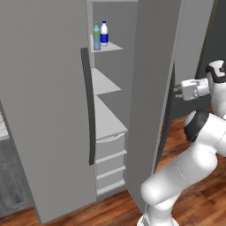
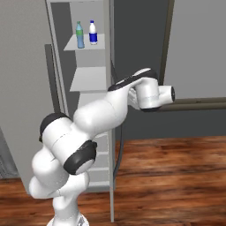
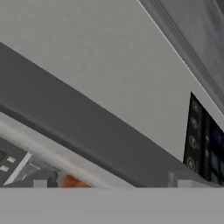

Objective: Take the bottled waters from the counter and place them in the freezer to freeze. Close the freezer door after placing the bottles.

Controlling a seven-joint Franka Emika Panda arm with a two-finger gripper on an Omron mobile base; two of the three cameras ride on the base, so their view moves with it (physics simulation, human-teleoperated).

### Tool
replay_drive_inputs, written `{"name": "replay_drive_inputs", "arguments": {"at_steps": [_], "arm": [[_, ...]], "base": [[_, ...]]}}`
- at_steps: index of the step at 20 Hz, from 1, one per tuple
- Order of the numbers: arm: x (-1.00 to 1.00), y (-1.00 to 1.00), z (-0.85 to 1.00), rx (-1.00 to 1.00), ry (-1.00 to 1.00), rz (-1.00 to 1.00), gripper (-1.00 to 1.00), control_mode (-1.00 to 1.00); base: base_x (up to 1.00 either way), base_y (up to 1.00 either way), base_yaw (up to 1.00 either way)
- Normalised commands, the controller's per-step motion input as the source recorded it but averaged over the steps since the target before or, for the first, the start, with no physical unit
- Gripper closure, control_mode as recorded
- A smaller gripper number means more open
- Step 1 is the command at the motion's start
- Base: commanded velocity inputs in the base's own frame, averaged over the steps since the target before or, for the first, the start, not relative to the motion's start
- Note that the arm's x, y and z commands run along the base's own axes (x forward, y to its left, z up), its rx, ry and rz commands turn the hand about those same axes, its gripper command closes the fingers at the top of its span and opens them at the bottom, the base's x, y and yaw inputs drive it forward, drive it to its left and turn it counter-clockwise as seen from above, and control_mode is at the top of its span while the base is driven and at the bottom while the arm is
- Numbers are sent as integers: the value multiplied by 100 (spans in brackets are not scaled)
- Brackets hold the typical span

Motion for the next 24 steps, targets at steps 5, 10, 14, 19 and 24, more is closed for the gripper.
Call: {"name": "replay_drive_inputs", "arguments": {"at_steps": [5, 10, 14, 19, 24], "arm": [[30, 4, -2, 0, -1, 0, -100, -100], [0, 78, 0, -2, -1, 0, -100, -100], [0, 100, 0, -10, -5, 0, -100, -100], [19, 100, 0, -13, -9, -2, -100, -100], [24, 100, 0, -19, -15, -8, -100, -100]], "base": [[0, 0, 0], [0, 0, 0], [0, 0, 0], [0, 0, 0], [0, 0, 0]]}}
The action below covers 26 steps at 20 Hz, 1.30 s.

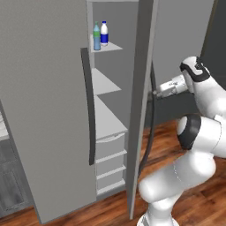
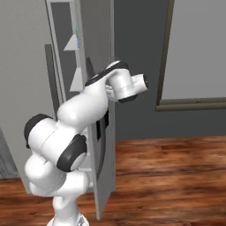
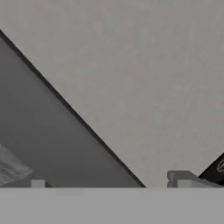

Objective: Take the bottled waters from the counter and place them in the freezer to freeze. Close the freezer door after placing the bottles.

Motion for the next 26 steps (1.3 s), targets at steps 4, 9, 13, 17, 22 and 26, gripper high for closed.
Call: {"name": "replay_drive_inputs", "arguments": {"at_steps": [4, 9, 13, 17, 22, 26], "arm": [[23, 100, 0, -20, -19, -14, -100, -100], [44, 100, 0, -14, -19, -21, -100, -100], [75, 100, 0, -3, -14, -26, -100, -100], [82, 100, 0, 0, -11, -27, -100, -100], [88, 100, 0, 0, -9, -29, -100, -100], [99, 100, 0, 1, -7, -32, -100, -100]], "base": [[0, 0, 0], [0, 0, 0], [0, 0, 0], [0, 0, 0], [0, 0, 0], [0, 0, 0]]}}
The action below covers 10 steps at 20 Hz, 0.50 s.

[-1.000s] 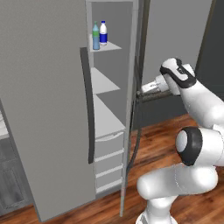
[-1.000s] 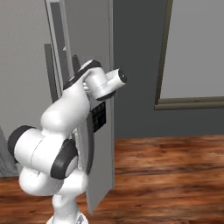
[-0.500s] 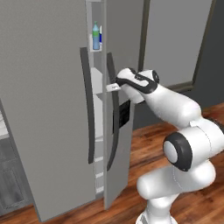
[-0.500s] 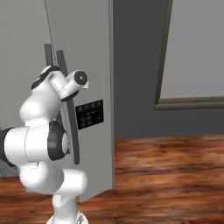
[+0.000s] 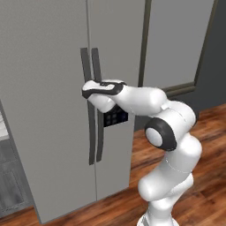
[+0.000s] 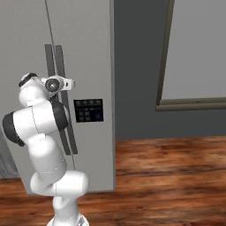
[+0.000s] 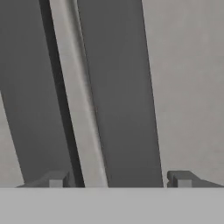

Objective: Take the bottled waters from the counter and place them in the freezer to freeze. Close the freezer door after placing the bottles.

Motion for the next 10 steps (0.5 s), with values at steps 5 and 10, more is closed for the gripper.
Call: {"name": "replay_drive_inputs", "arguments": {"at_steps": [5, 10], "arm": [[100, 64, 0, 17, -1, -35, -100, -100], [100, 16, 0, 30, 0, -30, -100, -100]], "base": [[0, 0, 0], [0, 0, 0]]}}
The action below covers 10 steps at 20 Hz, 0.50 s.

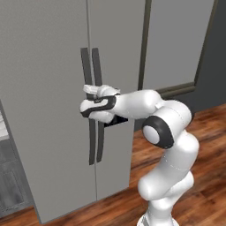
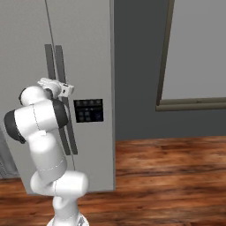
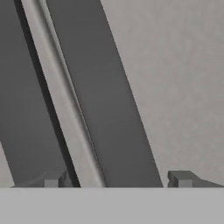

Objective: Take the bottled waters from the counter and place them in the freezer to freeze. Close the freezer door after placing the bottles.

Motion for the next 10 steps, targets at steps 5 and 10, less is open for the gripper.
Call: {"name": "replay_drive_inputs", "arguments": {"at_steps": [5, 10], "arm": [[100, -2, -7, 37, 5, -15, -100, -100], [100, -11, -19, 7, 14, -15, -100, -100]], "base": [[0, 0, 0], [0, 0, 0]]}}
